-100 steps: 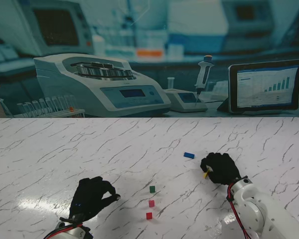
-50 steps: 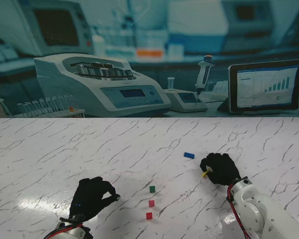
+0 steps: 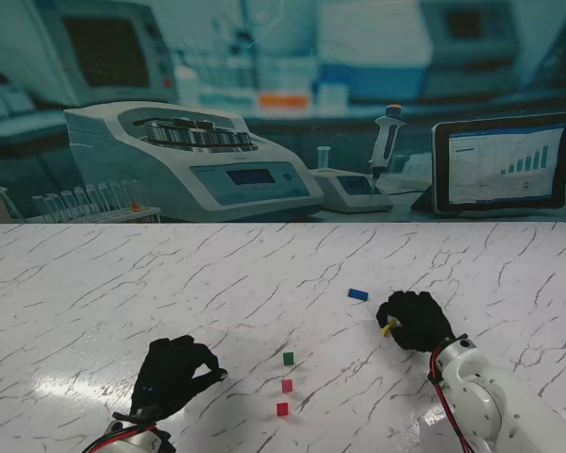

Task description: Arrange dominoes in a row

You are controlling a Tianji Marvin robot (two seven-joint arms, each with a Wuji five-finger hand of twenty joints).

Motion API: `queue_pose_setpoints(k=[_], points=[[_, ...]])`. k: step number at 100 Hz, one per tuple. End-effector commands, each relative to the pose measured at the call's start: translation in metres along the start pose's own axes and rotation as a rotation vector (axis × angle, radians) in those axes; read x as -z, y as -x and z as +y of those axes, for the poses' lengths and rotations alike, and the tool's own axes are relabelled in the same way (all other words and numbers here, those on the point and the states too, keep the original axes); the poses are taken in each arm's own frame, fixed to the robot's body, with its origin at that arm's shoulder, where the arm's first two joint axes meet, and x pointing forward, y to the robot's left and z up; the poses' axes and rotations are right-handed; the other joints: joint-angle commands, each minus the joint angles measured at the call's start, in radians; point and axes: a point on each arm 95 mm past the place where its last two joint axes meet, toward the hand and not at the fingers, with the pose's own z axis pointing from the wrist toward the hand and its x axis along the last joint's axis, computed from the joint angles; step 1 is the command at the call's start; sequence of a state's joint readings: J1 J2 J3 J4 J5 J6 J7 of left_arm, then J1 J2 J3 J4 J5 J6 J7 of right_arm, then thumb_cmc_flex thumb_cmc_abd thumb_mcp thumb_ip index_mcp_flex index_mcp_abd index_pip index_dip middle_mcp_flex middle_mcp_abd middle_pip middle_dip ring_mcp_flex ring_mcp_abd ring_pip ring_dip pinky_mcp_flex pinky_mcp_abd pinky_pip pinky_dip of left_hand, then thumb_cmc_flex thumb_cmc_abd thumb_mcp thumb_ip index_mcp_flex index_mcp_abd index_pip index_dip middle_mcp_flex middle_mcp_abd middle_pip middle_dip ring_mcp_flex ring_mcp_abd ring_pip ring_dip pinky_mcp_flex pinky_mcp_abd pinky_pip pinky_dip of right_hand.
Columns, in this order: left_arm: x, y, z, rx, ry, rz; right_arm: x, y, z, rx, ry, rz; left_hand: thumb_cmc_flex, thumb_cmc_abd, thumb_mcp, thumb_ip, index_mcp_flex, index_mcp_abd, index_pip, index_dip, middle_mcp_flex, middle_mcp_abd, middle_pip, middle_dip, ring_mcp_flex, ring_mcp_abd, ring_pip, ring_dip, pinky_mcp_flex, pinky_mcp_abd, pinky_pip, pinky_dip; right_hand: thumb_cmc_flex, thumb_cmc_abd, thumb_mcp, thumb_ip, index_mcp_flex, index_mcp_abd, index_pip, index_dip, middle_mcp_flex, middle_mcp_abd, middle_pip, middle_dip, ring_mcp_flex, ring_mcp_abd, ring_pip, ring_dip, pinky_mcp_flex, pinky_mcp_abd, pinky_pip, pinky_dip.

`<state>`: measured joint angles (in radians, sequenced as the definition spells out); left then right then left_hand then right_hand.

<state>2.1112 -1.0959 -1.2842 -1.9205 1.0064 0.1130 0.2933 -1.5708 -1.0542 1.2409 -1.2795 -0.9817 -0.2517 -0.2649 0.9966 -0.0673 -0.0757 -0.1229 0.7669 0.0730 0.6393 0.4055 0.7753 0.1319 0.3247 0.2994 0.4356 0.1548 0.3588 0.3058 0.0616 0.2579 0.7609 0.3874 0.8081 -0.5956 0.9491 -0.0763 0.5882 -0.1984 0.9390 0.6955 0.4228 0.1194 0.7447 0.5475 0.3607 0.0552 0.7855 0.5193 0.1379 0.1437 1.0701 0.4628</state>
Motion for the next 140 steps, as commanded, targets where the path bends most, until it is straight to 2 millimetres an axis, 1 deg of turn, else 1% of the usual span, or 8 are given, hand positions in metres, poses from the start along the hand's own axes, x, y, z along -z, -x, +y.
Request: queue_pose_setpoints(k=[1, 17, 40, 59, 107, 112, 121, 140], points=[[0.002, -0.003, 0.003, 0.017, 0.016, 0.014, 0.000, -0.006, -0.004, -0.015, -0.011, 0.007, -0.005, 0.013, -0.015, -0.014, 0.005, -0.025, 0.014, -0.010, 0.026, -0.019, 0.016, 0.015, 0.017, -0.020, 0.015, 0.013, 0.000, 0.005, 0.029, 0.017, -0.019, -0.008, -0.005, -0.014, 0.036, 0.006, -0.009, -0.024, 0.012, 0.003, -0.019, -0.011, 0.001, 0.021, -0.010, 0.009, -0.014, 0.020, -0.015, -0.005], [0.003, -0.003, 0.004, 0.019, 0.018, 0.014, -0.002, -0.007, -0.006, -0.023, -0.015, 0.011, -0.015, 0.012, -0.012, -0.011, 0.006, -0.025, 0.013, -0.007, 0.027, -0.018, 0.016, 0.015, 0.017, -0.018, 0.014, 0.013, 0.000, 0.004, 0.028, 0.017, -0.039, -0.005, -0.002, -0.004, 0.088, -0.006, 0.001, -0.040, 0.023, -0.005, -0.036, -0.022, 0.001, 0.018, -0.018, 0.007, -0.025, 0.027, -0.027, -0.004], [0.003, -0.003, 0.004, 0.020, 0.016, 0.014, -0.002, -0.008, -0.005, -0.033, -0.019, 0.012, -0.025, 0.013, -0.010, -0.009, 0.007, -0.023, 0.014, -0.003, 0.026, -0.018, 0.016, 0.015, 0.016, -0.017, 0.014, 0.013, 0.000, 0.005, 0.029, 0.017, -0.073, -0.028, 0.053, 0.017, 0.116, -0.011, 0.046, -0.009, 0.020, -0.015, -0.023, -0.009, -0.004, 0.011, -0.028, 0.013, -0.038, 0.030, -0.047, 0.003], [0.003, -0.002, 0.004, 0.023, 0.015, 0.014, -0.002, -0.010, -0.004, -0.042, -0.008, 0.011, -0.043, 0.018, -0.007, -0.003, 0.008, -0.015, 0.010, -0.001, 0.025, -0.012, 0.016, 0.016, 0.016, -0.016, 0.014, 0.013, 0.001, 0.005, 0.030, 0.018, -0.113, -0.075, 0.138, 0.036, 0.126, 0.018, 0.053, 0.023, -0.004, -0.017, 0.014, 0.038, -0.024, 0.011, -0.036, 0.024, -0.053, 0.027, -0.065, 0.019], [0.003, -0.002, 0.005, 0.026, 0.015, 0.015, -0.004, -0.018, 0.008, -0.036, 0.033, 0.015, -0.067, 0.025, 0.004, 0.010, 0.012, -0.006, -0.001, 0.008, 0.024, -0.007, 0.016, 0.015, 0.015, -0.015, 0.015, 0.013, 0.001, 0.004, 0.030, 0.018, -0.154, -0.137, 0.218, 0.064, 0.162, 0.060, 0.040, 0.053, 0.024, -0.023, 0.027, 0.064, -0.009, 0.013, -0.034, 0.031, -0.050, 0.017, -0.069, 0.039], [0.003, -0.002, 0.005, 0.026, 0.016, 0.015, -0.004, -0.019, 0.009, -0.036, 0.034, 0.016, -0.067, 0.025, 0.005, 0.010, 0.012, -0.006, -0.002, 0.009, 0.024, -0.008, 0.016, 0.015, 0.016, -0.016, 0.016, 0.014, 0.001, 0.004, 0.031, 0.018, -0.156, -0.142, 0.225, 0.061, 0.165, 0.062, 0.038, 0.055, 0.043, -0.027, 0.055, 0.081, 0.001, 0.012, -0.010, 0.045, -0.046, 0.009, -0.059, 0.049], [0.003, -0.002, 0.005, 0.027, 0.015, 0.014, -0.004, -0.020, 0.010, -0.035, 0.038, 0.019, -0.068, 0.025, 0.005, 0.010, 0.013, -0.003, -0.001, 0.011, 0.027, -0.007, 0.018, 0.016, 0.022, -0.014, 0.019, 0.015, 0.002, 0.005, 0.032, 0.019, -0.156, -0.143, 0.228, 0.060, 0.166, 0.068, 0.036, 0.055, 0.131, -0.058, 0.160, 0.176, 0.039, -0.008, 0.066, 0.090, -0.036, -0.003, -0.026, 0.070], [0.004, -0.002, 0.006, 0.029, 0.016, 0.014, -0.003, -0.024, 0.012, -0.053, 0.052, 0.025, -0.067, 0.024, 0.006, 0.011, 0.013, -0.003, -0.002, 0.014, 0.027, -0.007, 0.019, 0.017, 0.028, -0.013, 0.023, 0.019, 0.002, 0.005, 0.033, 0.019, -0.152, -0.133, 0.208, 0.058, 0.167, 0.080, 0.037, 0.044, 0.238, -0.055, 0.187, 0.242, 0.081, -0.015, 0.135, 0.128, -0.015, -0.020, 0.036, 0.088]])
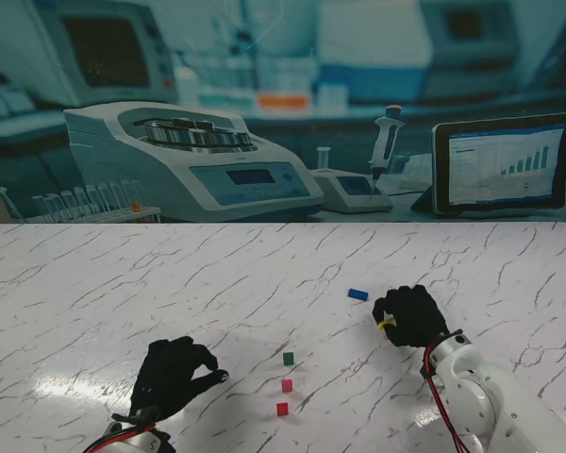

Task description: Arrange dominoes in a row

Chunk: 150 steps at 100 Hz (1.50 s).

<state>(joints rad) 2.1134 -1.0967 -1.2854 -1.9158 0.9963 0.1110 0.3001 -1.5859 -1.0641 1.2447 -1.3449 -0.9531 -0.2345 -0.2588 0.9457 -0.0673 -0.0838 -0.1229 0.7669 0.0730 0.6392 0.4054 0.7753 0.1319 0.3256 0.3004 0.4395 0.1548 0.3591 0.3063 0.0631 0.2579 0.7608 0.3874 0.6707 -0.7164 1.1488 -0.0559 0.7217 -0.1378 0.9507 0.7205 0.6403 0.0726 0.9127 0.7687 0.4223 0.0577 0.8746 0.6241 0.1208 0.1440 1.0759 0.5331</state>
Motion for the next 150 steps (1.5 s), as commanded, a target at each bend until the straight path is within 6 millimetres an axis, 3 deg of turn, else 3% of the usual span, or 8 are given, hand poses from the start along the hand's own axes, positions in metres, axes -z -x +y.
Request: queue_pose_setpoints(k=[1, 52, 70, 77, 93, 118, 133, 150], points=[[0.003, -0.003, 0.004, 0.019, 0.017, 0.018, 0.001, -0.009, -0.002, -0.019, 0.008, 0.014, -0.016, 0.024, 0.014, 0.011, 0.013, -0.003, -0.002, 0.014, 0.027, -0.007, 0.018, 0.016, 0.024, -0.013, 0.023, 0.018, 0.000, 0.005, 0.033, 0.019, -0.015, -0.012, 0.008, 0.037, 0.033, 0.020, 0.025, 0.019, 0.022, -0.008, 0.020, 0.022, 0.020, -0.018, 0.047, 0.024, 0.002, -0.021, 0.032, 0.018], [0.004, -0.002, 0.005, 0.021, 0.015, 0.018, 0.001, -0.028, 0.010, -0.006, 0.046, 0.040, -0.015, 0.025, 0.014, 0.010, 0.015, -0.004, 0.000, 0.017, 0.029, -0.007, 0.019, 0.016, 0.023, -0.013, 0.020, 0.021, 0.000, 0.007, 0.035, 0.020, -0.025, -0.068, 0.036, 0.015, 0.062, -0.018, 0.029, -0.036, -0.246, 0.025, -0.010, 0.011, -0.163, 0.014, 0.053, 0.037, -0.090, -0.055, 0.088, 0.011], [0.005, -0.002, 0.005, 0.021, 0.013, 0.016, 0.003, -0.032, 0.012, -0.014, 0.047, 0.040, -0.014, 0.024, 0.013, 0.009, 0.017, -0.006, 0.002, 0.018, 0.033, -0.010, 0.022, 0.017, 0.029, -0.014, 0.023, 0.023, 0.000, 0.007, 0.035, 0.020, -0.018, -0.051, 0.030, 0.018, 0.049, -0.013, 0.042, -0.046, -0.080, 0.010, 0.181, 0.221, -0.061, -0.007, 0.239, 0.175, -0.051, -0.046, 0.156, 0.025], [0.005, -0.002, 0.005, 0.022, 0.012, 0.016, 0.003, -0.033, 0.012, -0.026, 0.048, 0.041, -0.012, 0.022, 0.013, 0.009, 0.019, -0.006, 0.005, 0.018, 0.034, -0.011, 0.023, 0.018, 0.031, -0.013, 0.024, 0.024, 0.001, 0.007, 0.035, 0.021, -0.012, -0.029, 0.022, 0.027, 0.033, 0.003, 0.052, -0.031, 0.008, -0.007, 0.226, 0.241, 0.010, -0.024, 0.279, 0.201, -0.029, -0.041, 0.178, 0.033], [0.005, -0.002, 0.005, 0.021, 0.011, 0.016, 0.005, -0.038, 0.011, -0.039, 0.067, 0.047, -0.011, 0.022, 0.012, 0.007, 0.017, -0.008, 0.007, 0.018, 0.034, -0.012, 0.024, 0.019, 0.031, -0.014, 0.024, 0.025, 0.001, 0.008, 0.036, 0.021, -0.018, -0.019, 0.015, 0.029, 0.029, 0.050, 0.068, -0.021, 0.144, -0.022, 0.174, 0.157, 0.113, -0.030, 0.226, 0.179, -0.013, -0.031, 0.189, 0.026], [0.006, -0.001, 0.004, 0.014, 0.008, 0.014, 0.006, -0.050, 0.011, -0.056, 0.091, 0.061, -0.010, 0.020, 0.012, 0.006, 0.015, -0.009, 0.008, 0.015, 0.033, -0.011, 0.023, 0.018, 0.030, -0.016, 0.022, 0.024, 0.001, 0.008, 0.036, 0.021, -0.036, 0.013, 0.007, 0.039, 0.003, 0.117, 0.073, 0.027, 0.330, -0.056, 0.077, -0.042, 0.216, -0.046, 0.069, 0.059, -0.020, -0.055, 0.198, 0.007], [0.007, 0.000, 0.003, 0.006, 0.004, 0.017, 0.006, -0.058, 0.012, -0.065, 0.096, 0.071, -0.010, 0.020, 0.011, 0.005, 0.014, -0.011, 0.008, 0.014, 0.032, -0.014, 0.022, 0.018, 0.027, -0.016, 0.020, 0.024, 0.001, 0.008, 0.036, 0.021, -0.043, 0.026, 0.020, 0.074, -0.024, 0.157, 0.105, 0.037, 0.381, -0.074, 0.063, -0.177, 0.240, -0.061, 0.055, 0.028, -0.019, -0.070, 0.211, -0.002], [0.009, 0.000, 0.003, 0.000, -0.001, 0.018, 0.003, -0.066, 0.012, -0.073, 0.091, 0.077, -0.010, 0.020, 0.011, 0.006, 0.015, -0.011, 0.009, 0.013, 0.034, -0.014, 0.022, 0.018, 0.028, -0.015, 0.020, 0.024, 0.000, 0.008, 0.034, 0.020, -0.043, 0.037, 0.027, 0.104, -0.052, 0.171, 0.146, 0.018, 0.389, -0.083, 0.072, -0.234, 0.244, -0.061, 0.055, 0.017, -0.018, -0.075, 0.218, -0.009]])
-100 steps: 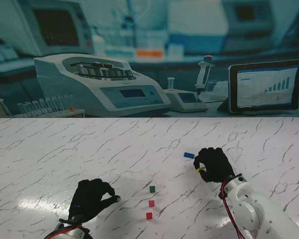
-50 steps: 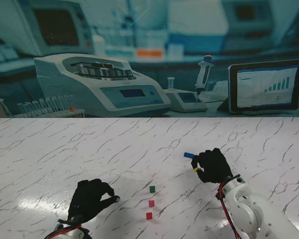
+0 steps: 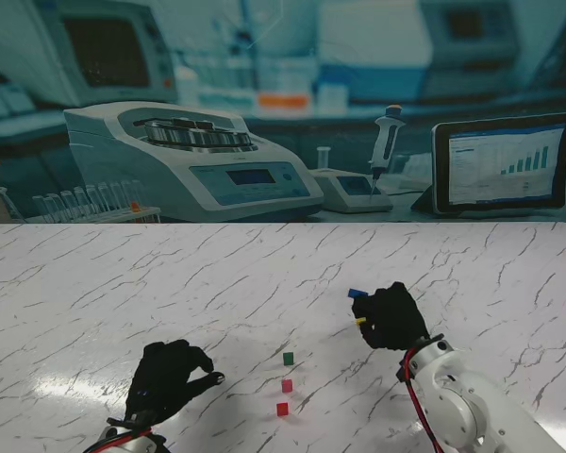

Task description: Arrange dominoes in a row

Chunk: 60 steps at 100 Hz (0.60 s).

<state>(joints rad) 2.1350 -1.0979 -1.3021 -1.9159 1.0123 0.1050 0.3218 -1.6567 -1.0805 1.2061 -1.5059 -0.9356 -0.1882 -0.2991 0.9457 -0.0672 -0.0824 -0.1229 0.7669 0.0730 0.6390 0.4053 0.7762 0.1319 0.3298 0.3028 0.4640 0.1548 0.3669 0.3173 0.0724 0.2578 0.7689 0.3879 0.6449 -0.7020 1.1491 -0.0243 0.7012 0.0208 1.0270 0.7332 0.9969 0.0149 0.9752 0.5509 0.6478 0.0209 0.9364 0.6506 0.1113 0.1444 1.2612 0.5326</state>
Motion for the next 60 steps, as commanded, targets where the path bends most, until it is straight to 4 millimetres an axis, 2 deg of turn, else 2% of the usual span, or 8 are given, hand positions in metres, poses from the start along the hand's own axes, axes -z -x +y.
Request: queue_pose_setpoints(k=[1, 13, 60], points=[[0.003, -0.004, 0.003, 0.016, 0.011, 0.024, -0.002, -0.011, -0.003, -0.020, 0.001, 0.009, -0.010, 0.020, 0.010, 0.006, 0.015, -0.011, 0.009, 0.013, 0.033, -0.015, 0.018, 0.015, 0.003, -0.016, 0.012, 0.013, -0.009, 0.008, 0.026, 0.020, -0.018, 0.023, 0.026, 0.073, -0.032, 0.013, 0.071, 0.005, 0.033, -0.026, 0.009, -0.017, 0.019, -0.024, -0.007, -0.009, -0.009, -0.075, 0.033, -0.008], [0.004, -0.004, 0.003, 0.013, 0.009, 0.025, -0.006, -0.017, -0.005, -0.026, 0.002, 0.010, -0.009, 0.019, 0.010, 0.005, 0.015, -0.012, 0.009, 0.013, 0.032, -0.014, 0.017, 0.015, 0.003, -0.015, 0.012, 0.013, -0.009, 0.008, 0.026, 0.020, -0.018, 0.034, 0.023, 0.093, -0.048, 0.014, 0.087, -0.001, 0.030, -0.029, 0.011, -0.031, 0.018, -0.023, -0.009, -0.012, -0.008, -0.072, 0.035, -0.010], [0.009, -0.003, 0.001, 0.000, 0.007, 0.032, -0.032, -0.050, -0.014, -0.019, -0.021, 0.032, -0.010, 0.019, 0.010, 0.005, 0.016, -0.012, 0.010, 0.011, 0.032, -0.014, 0.017, 0.015, 0.002, -0.015, 0.011, 0.012, -0.010, 0.009, 0.025, 0.019, -0.006, 0.053, -0.011, 0.105, -0.061, 0.016, 0.094, -0.021, 0.016, -0.030, 0.004, -0.046, 0.006, -0.024, -0.011, -0.017, -0.011, -0.075, 0.034, -0.015]])
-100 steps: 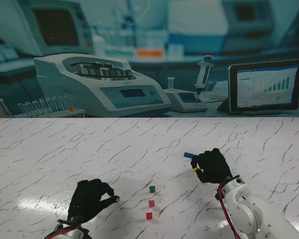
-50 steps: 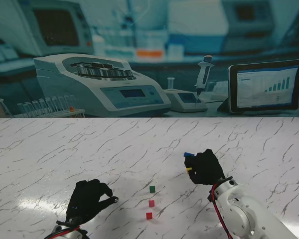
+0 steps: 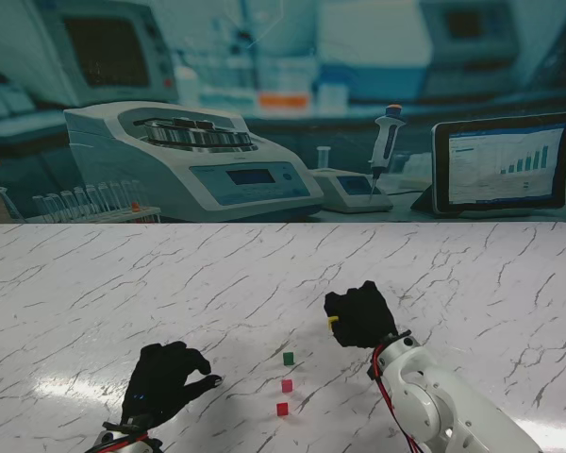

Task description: Arrange dominoes in a row

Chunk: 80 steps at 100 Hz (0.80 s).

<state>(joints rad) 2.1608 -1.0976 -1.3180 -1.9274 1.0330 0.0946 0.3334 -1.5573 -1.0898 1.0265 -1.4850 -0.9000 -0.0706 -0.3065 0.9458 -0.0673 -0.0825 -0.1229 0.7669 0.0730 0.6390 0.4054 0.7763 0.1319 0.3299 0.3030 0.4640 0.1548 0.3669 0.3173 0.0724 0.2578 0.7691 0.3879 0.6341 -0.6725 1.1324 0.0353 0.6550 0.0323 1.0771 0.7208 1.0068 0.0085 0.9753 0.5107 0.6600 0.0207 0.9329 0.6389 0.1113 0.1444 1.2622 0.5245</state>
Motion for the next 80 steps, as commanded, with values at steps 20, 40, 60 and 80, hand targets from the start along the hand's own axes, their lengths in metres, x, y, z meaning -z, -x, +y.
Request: queue_pose_setpoints(k=[20, 40, 60, 80], points=[[0.003, -0.005, 0.001, 0.015, 0.013, 0.034, -0.015, -0.024, -0.005, -0.006, -0.007, 0.024, -0.010, 0.018, 0.009, 0.005, 0.015, -0.015, 0.009, 0.011, 0.033, -0.017, 0.016, 0.015, 0.004, -0.014, 0.011, 0.012, -0.010, 0.010, 0.025, 0.019, 0.014, 0.036, -0.017, 0.043, -0.022, 0.004, 0.042, -0.019, 0.003, -0.023, -0.003, -0.012, -0.012, -0.024, -0.008, -0.008, -0.010, -0.076, 0.035, -0.009], [0.003, -0.005, 0.001, 0.015, 0.012, 0.039, -0.022, -0.038, -0.013, -0.004, -0.020, 0.042, -0.010, 0.019, 0.010, 0.005, 0.014, -0.012, 0.009, 0.010, 0.033, -0.015, 0.016, 0.015, 0.004, -0.014, 0.011, 0.012, -0.010, 0.009, 0.025, 0.019, 0.025, 0.051, -0.047, 0.036, -0.028, 0.002, 0.035, -0.028, -0.003, -0.021, -0.015, -0.019, -0.018, -0.028, -0.011, -0.012, -0.013, -0.077, 0.033, -0.014], [0.004, -0.005, 0.001, 0.019, 0.010, 0.039, -0.027, -0.048, -0.020, -0.003, -0.033, 0.051, -0.009, 0.019, 0.010, 0.005, 0.015, -0.015, 0.009, 0.010, 0.033, -0.016, 0.016, 0.015, 0.004, -0.015, 0.011, 0.012, -0.010, 0.010, 0.024, 0.019, 0.032, 0.062, -0.065, 0.030, -0.033, 0.001, 0.030, -0.032, -0.008, -0.022, -0.026, -0.023, -0.025, -0.029, -0.013, -0.014, -0.015, -0.078, 0.032, -0.017], [0.004, -0.004, 0.002, 0.024, 0.010, 0.037, -0.030, -0.053, -0.026, -0.007, -0.044, 0.053, -0.010, 0.019, 0.010, 0.006, 0.015, -0.013, 0.008, 0.010, 0.034, -0.016, 0.016, 0.015, 0.004, -0.016, 0.011, 0.013, -0.009, 0.011, 0.025, 0.019, 0.042, 0.074, -0.086, 0.022, -0.040, -0.001, 0.024, -0.035, -0.013, -0.021, -0.035, -0.025, -0.032, -0.030, -0.013, -0.015, -0.021, -0.078, 0.030, -0.022]])
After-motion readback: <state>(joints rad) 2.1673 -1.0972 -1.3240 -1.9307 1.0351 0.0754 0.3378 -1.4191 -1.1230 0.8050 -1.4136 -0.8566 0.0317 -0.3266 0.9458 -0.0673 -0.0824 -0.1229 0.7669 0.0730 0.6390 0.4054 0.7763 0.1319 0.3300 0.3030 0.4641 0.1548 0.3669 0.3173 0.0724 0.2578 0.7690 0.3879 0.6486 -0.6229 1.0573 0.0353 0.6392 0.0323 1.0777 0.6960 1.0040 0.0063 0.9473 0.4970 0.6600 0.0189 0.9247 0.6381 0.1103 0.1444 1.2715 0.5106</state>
